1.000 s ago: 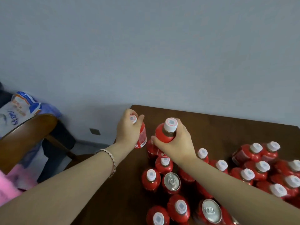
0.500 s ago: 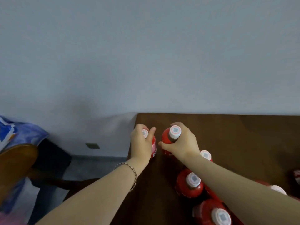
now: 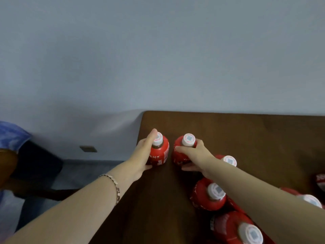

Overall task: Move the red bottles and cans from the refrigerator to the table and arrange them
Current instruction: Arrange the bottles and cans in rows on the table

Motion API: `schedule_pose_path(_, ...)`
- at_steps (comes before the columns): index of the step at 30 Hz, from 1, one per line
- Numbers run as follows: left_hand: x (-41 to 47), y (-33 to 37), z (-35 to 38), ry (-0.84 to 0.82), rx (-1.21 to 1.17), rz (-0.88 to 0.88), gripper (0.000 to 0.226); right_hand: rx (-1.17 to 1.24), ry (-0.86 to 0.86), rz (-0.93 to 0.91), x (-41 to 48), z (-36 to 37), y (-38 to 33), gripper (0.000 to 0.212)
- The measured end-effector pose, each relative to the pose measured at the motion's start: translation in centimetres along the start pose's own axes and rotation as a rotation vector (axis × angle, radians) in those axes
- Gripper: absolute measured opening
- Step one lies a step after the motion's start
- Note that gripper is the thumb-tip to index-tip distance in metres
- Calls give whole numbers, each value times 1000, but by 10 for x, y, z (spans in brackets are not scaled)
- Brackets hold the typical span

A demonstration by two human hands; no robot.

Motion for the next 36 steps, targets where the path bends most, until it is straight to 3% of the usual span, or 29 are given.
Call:
schedule_pose_path(9, 10, 4, -16, 39, -4, 77, 64, -283, -51, -54, 7, 25, -19, 87)
schedule_pose_path(14, -1, 12, -12, 106, 38, 76, 64, -562, 43, -41, -3, 16, -17, 93)
schedule_pose_path(16, -11, 22, -18, 258, 178, 126, 65, -650, 32, -66, -20, 13, -20, 94)
schedule_pose_path(18, -43, 38, -24, 535, 425, 251, 63, -741, 97, -261, -49, 1, -36, 83)
schedule_pose_path(20, -94, 61, -3, 710, 635, 616, 50, -770, 187, -510, -88, -21, -48, 58)
schedule_pose_path(22, -135, 66, 46, 566, 762, 982, 39, -864, 246, -639, -118, -51, -45, 50)
schedule_pose_path(23, -141, 61, 69, 402, 815, 1037, 39, -976, 240, -625, -118, -61, -37, 57)
schedule_pose_path(25, -139, 35, 116, 104, 955, 893, 44, -1199, 164, -512, -110, -79, -14, 74)
schedule_pose_path(27, -129, 7, 146, -28, 1198, 692, 48, -1202, 102, -426, -102, -87, -1, 75)
schedule_pose_path(29, -122, -4, 157, -48, 1337, 598, 43, -1072, 107, -427, -101, -87, -2, 63)
schedule_pose_path(32, -123, -4, 153, 1, 1408, 615, 32, -983, 160, -437, -99, -77, -8, 53)
schedule_pose_path(36, -130, -9, 104, 112, 1054, 562, 25, -1160, 304, -484, -103, -51, -19, 38)
Point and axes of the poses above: each hand's wrist, its own x-axis towards the middle knuckle, its own z-axis out of the palm, y = z × x, the point moved 9 cm from there along x, towards the middle knuckle, and after that the axes turned 5 degrees about -y, right-handed, at the moved point
